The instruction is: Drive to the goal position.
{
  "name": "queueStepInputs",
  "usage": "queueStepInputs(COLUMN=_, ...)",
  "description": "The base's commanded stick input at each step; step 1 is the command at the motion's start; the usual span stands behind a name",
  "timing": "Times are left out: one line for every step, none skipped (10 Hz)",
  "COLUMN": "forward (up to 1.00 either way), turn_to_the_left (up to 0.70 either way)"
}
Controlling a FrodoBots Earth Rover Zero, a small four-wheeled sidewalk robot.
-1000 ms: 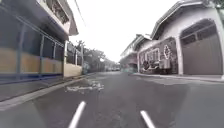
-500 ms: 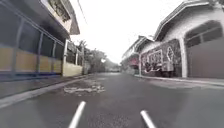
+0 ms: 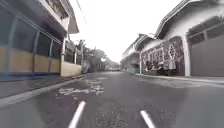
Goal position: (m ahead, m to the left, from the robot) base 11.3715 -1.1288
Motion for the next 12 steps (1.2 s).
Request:
queueStepInputs(forward=0.7, turn_to_the_left=-0.22)
queueStepInputs(forward=0.7, turn_to_the_left=-0.28)
queueStepInputs(forward=0.7, turn_to_the_left=-0.33)
queueStepInputs(forward=0.7, turn_to_the_left=-0.35)
queueStepInputs(forward=0.7, turn_to_the_left=-0.32)
queueStepInputs(forward=0.7, turn_to_the_left=-0.24)
queueStepInputs(forward=0.7, turn_to_the_left=-0.15)
queueStepInputs(forward=0.7, turn_to_the_left=-0.06)
queueStepInputs(forward=0.7, turn_to_the_left=0.0)
queueStepInputs(forward=0.7, turn_to_the_left=0.0)
queueStepInputs(forward=0.7, turn_to_the_left=0.0)
queueStepInputs(forward=0.7, turn_to_the_left=0.0)
